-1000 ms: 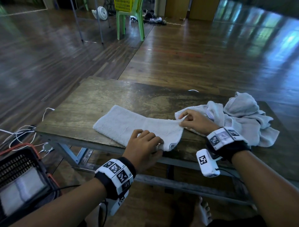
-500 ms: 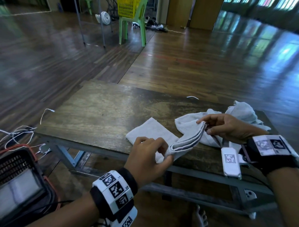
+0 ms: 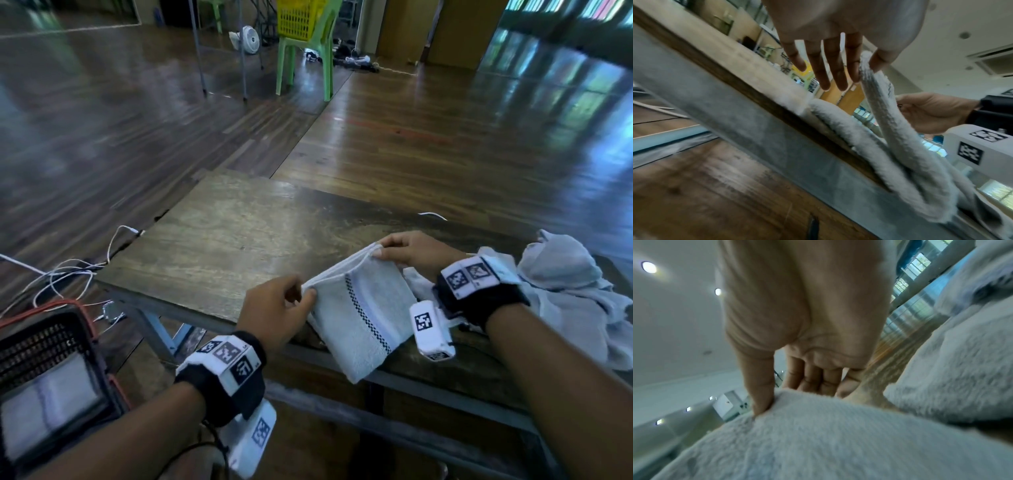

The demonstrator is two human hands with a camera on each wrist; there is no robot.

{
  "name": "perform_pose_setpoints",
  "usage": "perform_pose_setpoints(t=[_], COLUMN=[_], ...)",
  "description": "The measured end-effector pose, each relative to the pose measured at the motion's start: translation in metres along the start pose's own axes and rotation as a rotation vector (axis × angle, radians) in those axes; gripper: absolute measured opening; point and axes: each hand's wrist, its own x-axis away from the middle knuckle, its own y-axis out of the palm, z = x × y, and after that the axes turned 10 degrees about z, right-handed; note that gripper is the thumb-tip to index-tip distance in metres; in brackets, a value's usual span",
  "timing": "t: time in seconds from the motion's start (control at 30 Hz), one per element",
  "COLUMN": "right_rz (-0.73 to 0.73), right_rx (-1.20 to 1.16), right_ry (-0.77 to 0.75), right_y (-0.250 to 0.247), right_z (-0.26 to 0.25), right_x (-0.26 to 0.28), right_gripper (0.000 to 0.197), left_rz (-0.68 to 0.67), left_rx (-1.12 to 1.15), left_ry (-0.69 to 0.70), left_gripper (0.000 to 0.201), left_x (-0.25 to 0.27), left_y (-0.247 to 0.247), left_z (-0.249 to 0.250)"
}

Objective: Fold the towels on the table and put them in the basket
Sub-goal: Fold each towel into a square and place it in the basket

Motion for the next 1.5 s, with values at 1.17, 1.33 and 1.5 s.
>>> perform_pose_setpoints(t=[1.17, 1.33, 1.5], right_rz=[0.124, 0.216, 0.246], right_rx=[0.749, 0.543, 0.553], right_ry=[-0.030, -0.099, -0.135], right_y=[0.025, 0.021, 0.016], right_z=[0.051, 0.064, 0.061], right_x=[0.062, 0.079, 0.081], right_gripper=[0.017, 0.012, 0.012], left_rz=[-0.337, -0.353, -0.376], left_rx=[-0.439, -0.492, -0.517], left_ry=[0.166, 0.207, 0.270], left_gripper=[0.014, 0.014, 0.015], left_x=[-0.015, -0.016, -0.017], left_y=[0.034, 0.035, 0.037], left_z=[0.017, 0.022, 0.022])
